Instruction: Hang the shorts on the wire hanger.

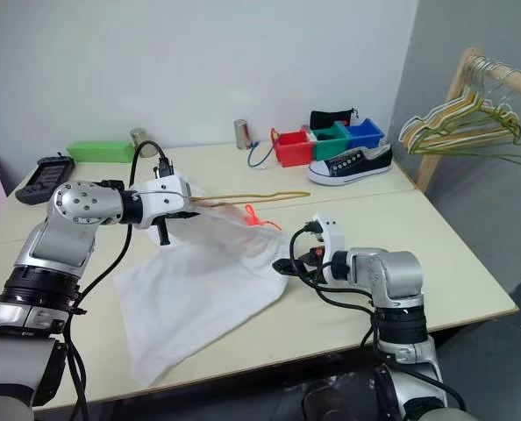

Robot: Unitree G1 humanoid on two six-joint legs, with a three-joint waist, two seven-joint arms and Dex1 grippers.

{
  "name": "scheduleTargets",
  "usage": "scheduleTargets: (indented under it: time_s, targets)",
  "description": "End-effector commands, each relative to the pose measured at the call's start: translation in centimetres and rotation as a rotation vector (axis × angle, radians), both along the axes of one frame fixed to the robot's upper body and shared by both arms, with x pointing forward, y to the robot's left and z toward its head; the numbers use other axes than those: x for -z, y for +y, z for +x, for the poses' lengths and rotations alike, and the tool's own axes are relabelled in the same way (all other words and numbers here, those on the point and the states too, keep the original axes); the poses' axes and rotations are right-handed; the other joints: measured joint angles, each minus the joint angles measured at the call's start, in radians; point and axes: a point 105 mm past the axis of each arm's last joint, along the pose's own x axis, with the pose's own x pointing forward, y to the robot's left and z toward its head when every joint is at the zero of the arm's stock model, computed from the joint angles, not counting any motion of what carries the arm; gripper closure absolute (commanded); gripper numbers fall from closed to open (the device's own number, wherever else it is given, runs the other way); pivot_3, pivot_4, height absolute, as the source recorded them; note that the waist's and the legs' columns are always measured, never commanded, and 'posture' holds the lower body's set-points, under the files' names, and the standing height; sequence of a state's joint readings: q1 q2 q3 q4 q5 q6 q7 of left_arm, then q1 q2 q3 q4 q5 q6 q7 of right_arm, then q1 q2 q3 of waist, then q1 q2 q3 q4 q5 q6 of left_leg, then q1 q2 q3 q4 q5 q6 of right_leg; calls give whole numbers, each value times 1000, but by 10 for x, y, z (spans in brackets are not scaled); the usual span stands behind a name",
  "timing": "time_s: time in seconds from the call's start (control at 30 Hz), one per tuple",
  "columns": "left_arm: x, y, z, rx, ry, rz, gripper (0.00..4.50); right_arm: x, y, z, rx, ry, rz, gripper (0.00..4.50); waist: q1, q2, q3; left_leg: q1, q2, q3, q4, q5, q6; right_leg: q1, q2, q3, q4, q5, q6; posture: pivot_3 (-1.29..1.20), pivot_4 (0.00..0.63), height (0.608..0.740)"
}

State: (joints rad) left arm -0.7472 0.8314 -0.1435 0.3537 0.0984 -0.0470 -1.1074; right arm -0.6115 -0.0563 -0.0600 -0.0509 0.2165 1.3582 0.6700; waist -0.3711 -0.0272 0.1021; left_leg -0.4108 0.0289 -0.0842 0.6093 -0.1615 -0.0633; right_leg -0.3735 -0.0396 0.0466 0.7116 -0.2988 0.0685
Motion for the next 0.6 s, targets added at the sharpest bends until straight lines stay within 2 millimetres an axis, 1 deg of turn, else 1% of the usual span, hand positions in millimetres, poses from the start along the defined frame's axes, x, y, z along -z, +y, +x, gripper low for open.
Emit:
scheduleTargets:
  time_s: [0.03, 0.2, 0.33, 0.5, 0.6]
  targets:
    - [-31, 11, 3, -19, -77, 11, 4500, -19, 10, 10, -9, -70, 37, 30, 11, 0, 0, 0, 0, 0, 0, 0, 0, 0, 0, 0, 0, 0, 0, -222, 16, 740]
    - [-31, 5, 5, -3, -80, 2, 4500, -21, 18, 12, -13, -49, 78, 30, 23, 0, 0, -1, 0, 0, 0, 0, 0, 0, 0, 0, -2, 0, 0, -237, 13, 740]
    - [-34, 3, 7, 1, -88, -9, 4500, -15, 21, 18, 9, -28, 82, 30, 33, 0, 0, -2, 0, 0, 0, 0, 0, -1, 0, 0, -3, 0, 0, -248, 12, 740]
    - [-33, 1, 9, 5, -87, -6, 4500, -15, 17, 35, 92, -15, 106, 30, 34, 0, 0, -3, 0, 0, 0, 0, 0, -1, 0, 0, -4, 0, 0, -246, 13, 740]
    - [-31, 1, 8, 7, -87, -3, 4500, -19, 12, 40, 120, -8, 130, 30, 34, 0, 0, -4, 0, 0, -1, 0, 0, -2, 0, 0, -4, 0, 0, -249, 13, 740]
